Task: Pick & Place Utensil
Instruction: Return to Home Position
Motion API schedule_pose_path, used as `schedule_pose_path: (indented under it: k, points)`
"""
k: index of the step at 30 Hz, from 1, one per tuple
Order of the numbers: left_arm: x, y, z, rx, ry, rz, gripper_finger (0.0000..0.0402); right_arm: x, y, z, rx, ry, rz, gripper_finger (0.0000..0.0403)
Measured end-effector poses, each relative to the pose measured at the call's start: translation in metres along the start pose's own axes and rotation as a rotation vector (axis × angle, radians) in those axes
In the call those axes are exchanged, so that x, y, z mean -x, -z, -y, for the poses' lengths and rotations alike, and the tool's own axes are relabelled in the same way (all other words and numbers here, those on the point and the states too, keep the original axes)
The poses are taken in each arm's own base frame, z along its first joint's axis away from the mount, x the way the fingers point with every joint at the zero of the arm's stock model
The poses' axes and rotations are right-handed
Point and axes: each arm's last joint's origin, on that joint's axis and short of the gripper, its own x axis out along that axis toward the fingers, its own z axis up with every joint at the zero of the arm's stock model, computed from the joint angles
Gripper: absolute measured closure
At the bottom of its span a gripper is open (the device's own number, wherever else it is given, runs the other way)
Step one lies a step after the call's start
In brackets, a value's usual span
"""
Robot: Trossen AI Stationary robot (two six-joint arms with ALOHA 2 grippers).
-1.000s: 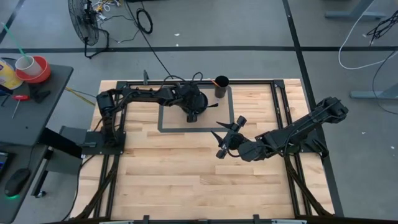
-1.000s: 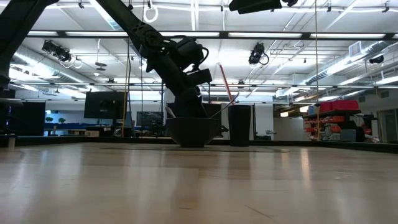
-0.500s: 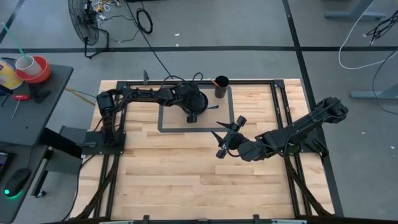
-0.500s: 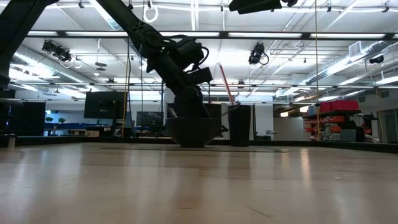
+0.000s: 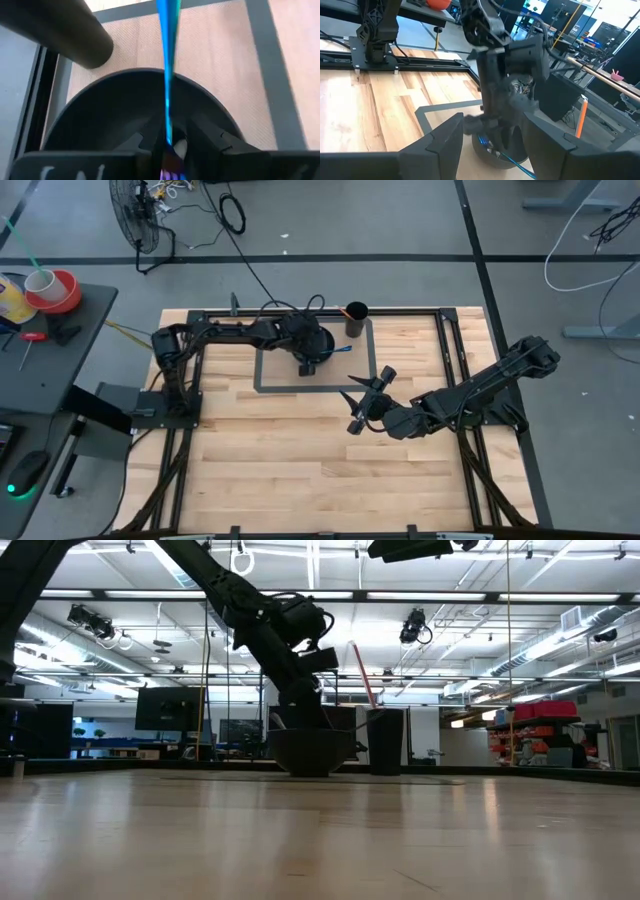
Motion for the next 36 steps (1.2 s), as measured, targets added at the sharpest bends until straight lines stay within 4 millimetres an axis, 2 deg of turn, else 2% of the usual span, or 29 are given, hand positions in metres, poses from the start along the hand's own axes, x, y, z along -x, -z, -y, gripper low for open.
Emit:
schedule_pose_path:
  k: [5,10,16,19,25,30,36]
  points:
    - [0.027,-0.010,0.007,-0.015,0.016,-0.004,0.0314,0.000,0.000,0.000,-0.001,0.000,0.001,0.0202]
    - [0.064,-0.016,0.016,0.033,0.056,-0.048,0.0314,0.000,0.000,0.000,-0.003,-0.002,0.001,0.0202]
    - [0.102,-0.016,0.023,0.132,0.235,0.004,0.0314,0.000,0.000,-0.001,0.001,-0.025,-0.001,0.0202]
    - [0.110,-0.006,0.031,0.142,0.284,0.041,0.0315,0.000,0.000,-0.001,0.004,-0.048,-0.003,0.0202]
    - [0.126,0.029,0.050,0.266,0.270,0.080,0.0315,-0.004,0.001,0.001,-0.004,-0.040,-0.009,0.0202]
    - [0.160,0.038,0.067,0.270,0.262,0.226,0.0315,-0.020,0.004,0.009,-0.086,-0.040,-0.029,0.0202]
    - [0.198,0.055,0.085,0.251,0.154,0.390,0.0315,-0.044,0.012,0.011,-0.162,-0.141,-0.059,0.0202]
